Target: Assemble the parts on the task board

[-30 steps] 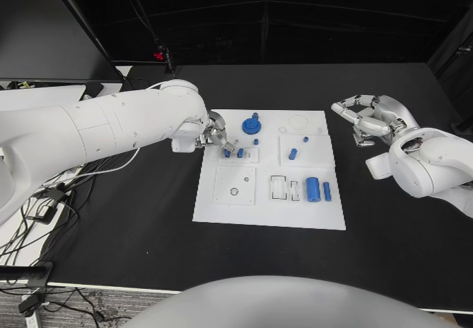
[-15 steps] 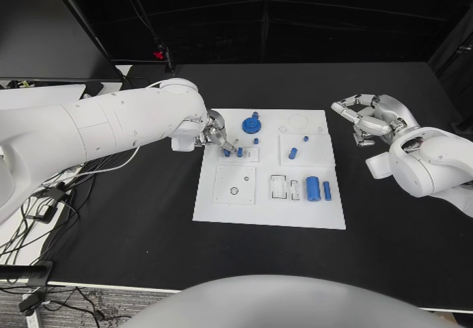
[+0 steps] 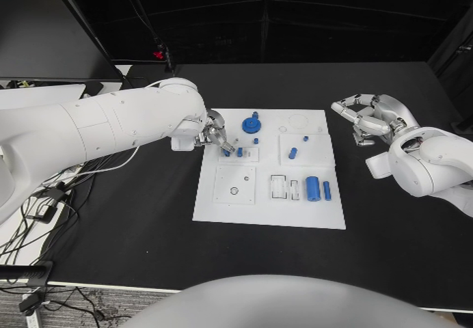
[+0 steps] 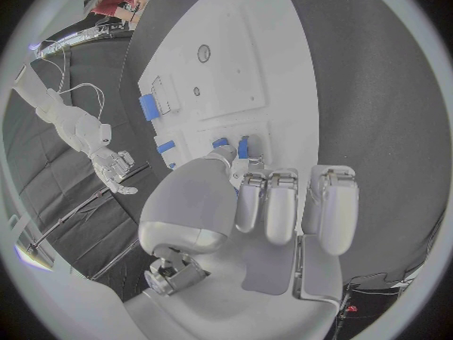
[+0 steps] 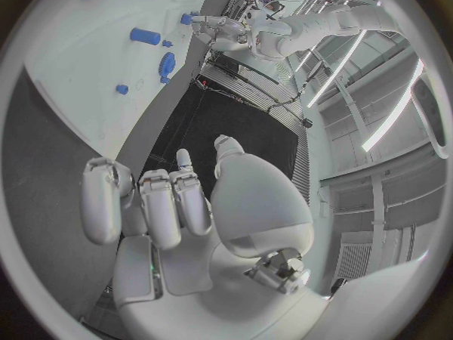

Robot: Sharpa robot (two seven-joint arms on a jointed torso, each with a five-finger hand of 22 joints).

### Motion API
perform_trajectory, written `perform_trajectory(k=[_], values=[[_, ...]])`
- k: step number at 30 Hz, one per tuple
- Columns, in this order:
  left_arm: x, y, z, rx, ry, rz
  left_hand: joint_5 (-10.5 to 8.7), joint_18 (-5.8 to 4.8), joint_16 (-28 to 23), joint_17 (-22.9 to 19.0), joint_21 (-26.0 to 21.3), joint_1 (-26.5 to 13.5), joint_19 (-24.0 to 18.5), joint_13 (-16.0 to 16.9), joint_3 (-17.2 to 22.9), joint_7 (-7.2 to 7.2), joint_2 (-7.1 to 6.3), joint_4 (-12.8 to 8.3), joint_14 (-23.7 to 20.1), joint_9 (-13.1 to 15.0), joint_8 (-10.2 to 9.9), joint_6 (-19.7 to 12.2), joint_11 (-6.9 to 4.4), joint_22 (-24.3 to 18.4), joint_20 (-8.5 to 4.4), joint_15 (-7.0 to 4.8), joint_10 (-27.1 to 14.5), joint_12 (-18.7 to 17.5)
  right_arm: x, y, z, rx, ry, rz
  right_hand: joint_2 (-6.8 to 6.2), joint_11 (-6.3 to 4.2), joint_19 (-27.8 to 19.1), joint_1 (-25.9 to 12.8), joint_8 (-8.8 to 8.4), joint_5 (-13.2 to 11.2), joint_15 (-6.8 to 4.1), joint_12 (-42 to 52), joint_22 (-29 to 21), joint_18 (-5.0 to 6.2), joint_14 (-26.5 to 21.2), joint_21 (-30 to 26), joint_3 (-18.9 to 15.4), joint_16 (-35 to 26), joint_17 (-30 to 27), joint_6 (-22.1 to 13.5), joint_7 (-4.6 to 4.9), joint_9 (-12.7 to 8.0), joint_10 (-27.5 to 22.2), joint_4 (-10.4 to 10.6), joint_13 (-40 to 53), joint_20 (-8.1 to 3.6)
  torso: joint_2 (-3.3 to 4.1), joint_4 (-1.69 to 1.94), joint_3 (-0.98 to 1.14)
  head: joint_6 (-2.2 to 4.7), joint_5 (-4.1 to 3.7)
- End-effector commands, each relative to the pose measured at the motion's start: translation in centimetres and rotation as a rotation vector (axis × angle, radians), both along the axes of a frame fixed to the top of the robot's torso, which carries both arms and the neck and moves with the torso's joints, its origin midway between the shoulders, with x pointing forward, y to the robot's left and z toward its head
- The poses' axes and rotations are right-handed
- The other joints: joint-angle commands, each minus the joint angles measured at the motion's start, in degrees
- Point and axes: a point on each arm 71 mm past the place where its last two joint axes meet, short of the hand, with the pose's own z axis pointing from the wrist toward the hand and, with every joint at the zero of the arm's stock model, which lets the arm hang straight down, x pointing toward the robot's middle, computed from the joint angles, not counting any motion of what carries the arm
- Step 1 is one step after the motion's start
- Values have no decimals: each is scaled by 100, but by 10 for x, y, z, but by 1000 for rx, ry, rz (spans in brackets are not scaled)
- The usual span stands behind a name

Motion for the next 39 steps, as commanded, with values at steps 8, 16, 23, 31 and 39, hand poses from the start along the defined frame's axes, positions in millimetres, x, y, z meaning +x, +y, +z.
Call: perform_trajectory(k=[8,16,23,31,39], values=[[-2,5,-7,52,33,0,71,-81,5,1509,18,391,598,1508,191,-39,-53,-31,609,28,76,12,-68,1509,-41,-62,587,20,0,1,1,2,-3,3,54,44,-19,18,23,26,37,14,1138,103,606,-25,-39,14,1510,-34,393,-8,586,10,1506,17,1,0,0,6,1],[-2,7,-7,57,34,4,127,-81,5,1509,18,753,598,1508,391,-35,-67,-16,609,66,122,-4,-72,1509,-60,-77,587,20,0,0,1,1,-2,-1,54,44,-19,18,23,26,37,14,1138,103,606,-25,-39,14,1510,-34,393,-8,586,10,1506,17,0,0,1,-4,-2],[-2,7,-7,59,35,6,220,-81,5,1509,18,801,598,1508,430,-29,-74,-10,609,72,128,-10,-66,1509,-62,-76,587,20,0,1,1,1,-2,0,55,44,-21,23,27,27,37,14,1137,104,606,-28,-43,14,1510,-35,393,-10,586,10,1506,17,0,2,-1,-4,-1],[-2,8,-7,61,34,9,228,-81,5,1509,18,803,598,1508,432,-28,-77,-9,609,73,128,-10,-65,1509,-62,-76,587,20,0,1,1,1,-2,1,55,44,-21,23,27,27,37,14,1137,104,606,-28,-43,14,1510,-35,393,-10,586,10,1506,17,0,2,1,-9,10],[-2,8,-7,66,41,5,193,-81,5,1509,18,776,598,1508,424,-16,-76,7,609,72,126,-13,-56,1509,-62,-73,587,20,0,0,1,1,-1,1,55,44,-21,23,27,27,37,14,1137,104,606,-28,-43,14,1510,-35,393,-10,586,10,1506,17,1,-4,1,-13,8]])
